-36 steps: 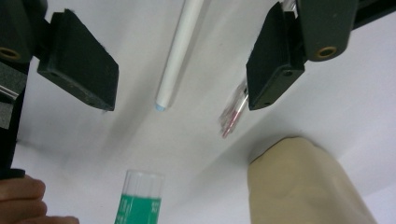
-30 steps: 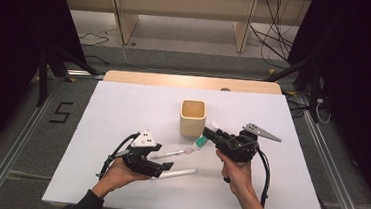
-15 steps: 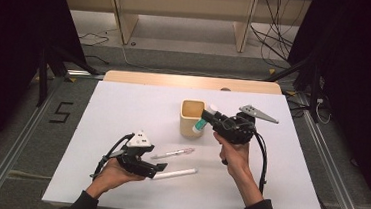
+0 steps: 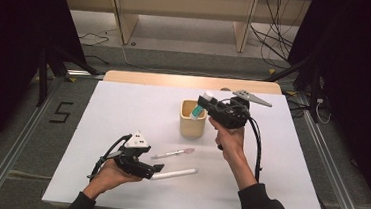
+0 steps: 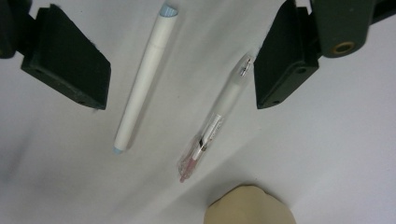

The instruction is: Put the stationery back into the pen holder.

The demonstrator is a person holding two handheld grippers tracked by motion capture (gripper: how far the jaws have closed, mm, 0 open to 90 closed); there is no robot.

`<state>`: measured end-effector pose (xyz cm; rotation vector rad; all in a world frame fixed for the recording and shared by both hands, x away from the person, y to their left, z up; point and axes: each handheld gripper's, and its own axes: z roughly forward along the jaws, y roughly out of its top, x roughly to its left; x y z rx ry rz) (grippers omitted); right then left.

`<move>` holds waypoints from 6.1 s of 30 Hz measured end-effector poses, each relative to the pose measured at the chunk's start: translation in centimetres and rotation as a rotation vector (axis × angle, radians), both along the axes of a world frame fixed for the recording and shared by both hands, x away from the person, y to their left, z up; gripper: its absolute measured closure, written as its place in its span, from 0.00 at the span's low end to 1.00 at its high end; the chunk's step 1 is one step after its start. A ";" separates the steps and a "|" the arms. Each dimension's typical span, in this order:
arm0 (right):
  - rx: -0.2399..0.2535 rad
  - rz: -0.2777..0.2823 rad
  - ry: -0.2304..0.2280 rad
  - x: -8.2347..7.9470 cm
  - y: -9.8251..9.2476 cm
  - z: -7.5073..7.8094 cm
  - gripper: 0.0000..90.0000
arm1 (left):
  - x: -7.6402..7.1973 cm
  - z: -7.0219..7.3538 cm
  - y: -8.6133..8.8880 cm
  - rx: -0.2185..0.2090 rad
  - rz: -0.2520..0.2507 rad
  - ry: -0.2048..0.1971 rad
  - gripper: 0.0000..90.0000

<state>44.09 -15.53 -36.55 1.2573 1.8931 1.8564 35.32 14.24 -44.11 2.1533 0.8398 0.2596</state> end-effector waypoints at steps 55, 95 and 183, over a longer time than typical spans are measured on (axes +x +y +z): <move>-0.326 -0.041 0.124 5.5 5.1 -2.9 0.72 | -0.4 -0.3 -0.5 0.049 -0.064 0.033 0.21; -0.359 0.022 0.141 5.1 5.3 -3.5 0.47 | -0.3 -0.6 -0.5 0.052 -0.062 0.057 0.21; -0.323 0.174 0.097 -11.0 -6.6 -7.8 0.26 | 1.3 -2.1 -5.1 0.445 -0.310 0.171 0.69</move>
